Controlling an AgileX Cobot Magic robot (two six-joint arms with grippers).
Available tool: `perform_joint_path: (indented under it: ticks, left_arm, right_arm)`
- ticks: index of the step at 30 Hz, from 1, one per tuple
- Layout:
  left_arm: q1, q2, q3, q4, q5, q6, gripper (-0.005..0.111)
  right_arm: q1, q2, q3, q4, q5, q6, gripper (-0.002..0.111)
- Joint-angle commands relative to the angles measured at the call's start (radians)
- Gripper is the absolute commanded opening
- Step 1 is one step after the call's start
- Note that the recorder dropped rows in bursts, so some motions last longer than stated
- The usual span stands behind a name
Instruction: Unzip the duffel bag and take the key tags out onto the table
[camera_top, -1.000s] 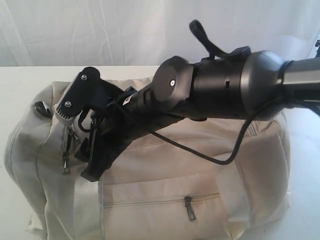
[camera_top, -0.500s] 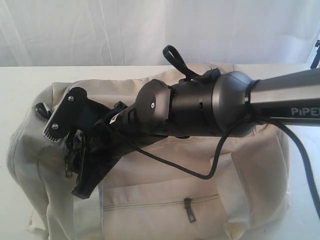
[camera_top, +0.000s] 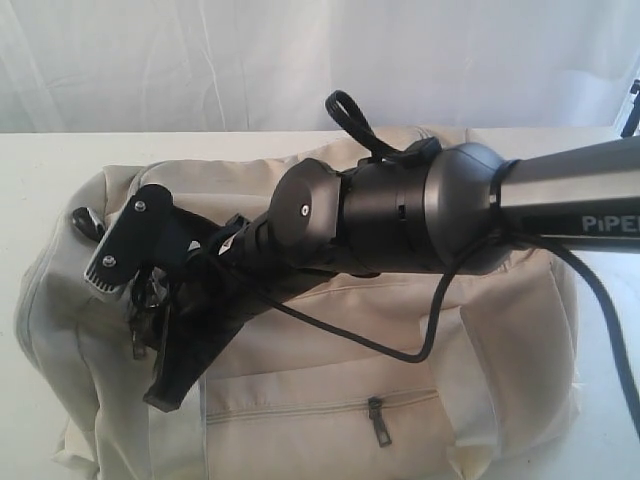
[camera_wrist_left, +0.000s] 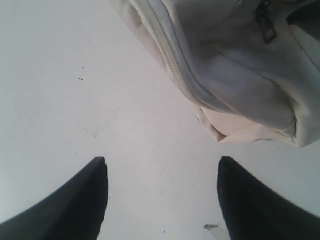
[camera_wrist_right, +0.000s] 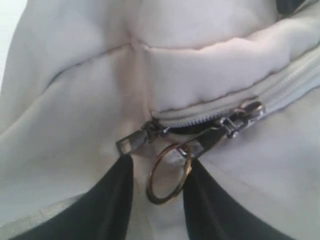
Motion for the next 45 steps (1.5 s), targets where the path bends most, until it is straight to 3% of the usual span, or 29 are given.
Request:
perform_joint_path:
  ticks: [1,14,20,33,45]
  left_arm:
    - [0.002,-0.007,0.005,-0.002,0.005,-0.005,0.066]
    - [0.002,-0.007,0.005,-0.002,0.005,-0.005,0.066]
    - [0.002,-0.007,0.005,-0.002,0.005,-0.005,0.066]
    - [0.002,-0.007,0.005,-0.002,0.005,-0.005,0.066]
    - [0.002,-0.007,0.008,-0.060,-0.062,0.001,0.066]
  right_arm:
    - [0.003,-0.001,-0.006,0.007,0.006,-0.007,0.024]
    - [0.003,-0.001,-0.006,0.010,-0.070,0.091,0.014]
    - [0.003,-0.001,-0.006,0.010,-0.066,0.122,0.000]
    - [0.001,-0.024,-0.006,-0.005,0.080,0.154,0.000]
    - [0.000,-0.085,-0.039,-0.177,0.043,0.312,0.000]
